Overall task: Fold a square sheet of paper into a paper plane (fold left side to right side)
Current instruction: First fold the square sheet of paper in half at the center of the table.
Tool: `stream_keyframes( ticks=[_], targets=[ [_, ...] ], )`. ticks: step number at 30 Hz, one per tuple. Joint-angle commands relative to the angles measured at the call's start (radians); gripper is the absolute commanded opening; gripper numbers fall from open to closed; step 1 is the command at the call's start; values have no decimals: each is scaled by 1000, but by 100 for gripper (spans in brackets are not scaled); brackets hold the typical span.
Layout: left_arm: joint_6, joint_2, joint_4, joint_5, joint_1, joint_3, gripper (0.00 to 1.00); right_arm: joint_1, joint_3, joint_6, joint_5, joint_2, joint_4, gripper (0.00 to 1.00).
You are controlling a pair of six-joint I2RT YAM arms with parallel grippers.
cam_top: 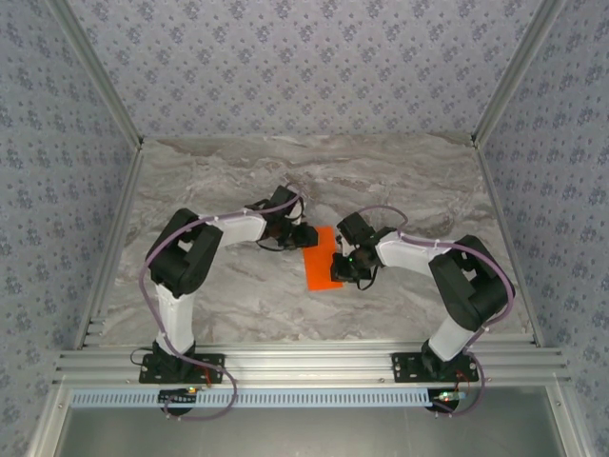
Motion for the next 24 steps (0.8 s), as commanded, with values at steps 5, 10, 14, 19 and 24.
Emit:
stream_keyframes(
  ticks=[5,10,14,19,24],
  targets=[
    [53,87,-40,-120,90,87,30,-10,-58,-15,104,59,-116,15],
    [59,126,-51,-114,127,128,30,-8,-64,-17,91,57,-110,15],
    [59,153,-63,-100,151,175,30,-7,-71,-12,84,55,-102,15],
    [70,184,-95,-103,164,245,32,-2,-77,-6,78,54,-96,15],
    [85,216,-139,-110,171,316,33,0,-85,-5,72,51,-86,14]
  ],
)
